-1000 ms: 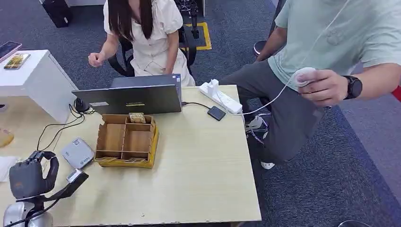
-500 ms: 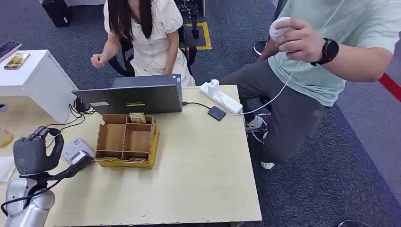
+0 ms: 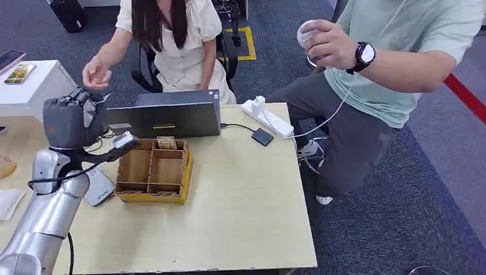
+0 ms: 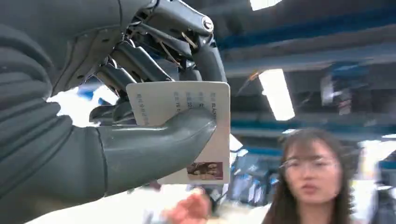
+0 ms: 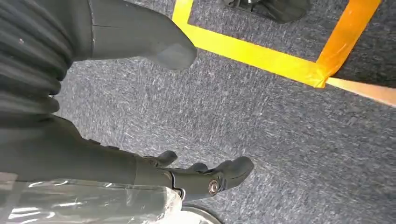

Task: Pass the card to the sensor for recognition and then transmit it.

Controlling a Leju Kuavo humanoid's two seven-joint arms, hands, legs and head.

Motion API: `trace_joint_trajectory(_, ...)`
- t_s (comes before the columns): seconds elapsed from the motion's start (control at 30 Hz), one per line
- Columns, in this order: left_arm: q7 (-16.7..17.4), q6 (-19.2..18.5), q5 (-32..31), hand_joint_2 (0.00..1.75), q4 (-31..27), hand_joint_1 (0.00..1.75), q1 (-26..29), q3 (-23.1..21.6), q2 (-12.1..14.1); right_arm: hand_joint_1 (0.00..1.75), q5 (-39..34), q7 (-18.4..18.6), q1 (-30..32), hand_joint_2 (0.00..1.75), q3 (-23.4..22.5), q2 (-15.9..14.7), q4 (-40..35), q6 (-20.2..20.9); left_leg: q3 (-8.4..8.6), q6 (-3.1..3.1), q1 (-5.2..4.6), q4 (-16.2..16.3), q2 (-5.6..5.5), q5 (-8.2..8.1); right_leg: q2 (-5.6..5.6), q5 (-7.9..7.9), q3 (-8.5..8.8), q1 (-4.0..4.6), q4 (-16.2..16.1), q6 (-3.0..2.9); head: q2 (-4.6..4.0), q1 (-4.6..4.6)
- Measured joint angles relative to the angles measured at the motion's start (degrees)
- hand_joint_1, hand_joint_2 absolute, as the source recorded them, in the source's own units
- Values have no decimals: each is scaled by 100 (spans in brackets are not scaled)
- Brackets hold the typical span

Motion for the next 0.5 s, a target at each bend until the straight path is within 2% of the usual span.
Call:
trace_joint_trajectory(0.13,13,74,-11,175,323,175,-432,-314,-48,0,41,-2,-39,175,0,13,0,0,2,0,-1,0,4,0,8,3,0,-1,0,1,0,-2)
trace_joint_trajectory(0.43,48,251,-63,175,677,175,-660,-609,-170,0,92,-2,-39,175,0,31,0,0,0,0,-1,-1,4,0,8,1,-3,-1,0,2,0,-2)
trace_joint_trajectory(0.47,83,273,-113,175,729,0,-681,-640,-192,0,92,-2,-37,175,0,31,0,0,0,0,-1,-1,4,0,8,1,-3,-1,0,2,0,-2)
trace_joint_trajectory(0.5,107,299,-168,175,795,0,-704,-662,-218,0,98,-2,-37,175,0,31,0,0,0,1,-1,-1,4,0,8,1,-3,-1,0,2,0,0)
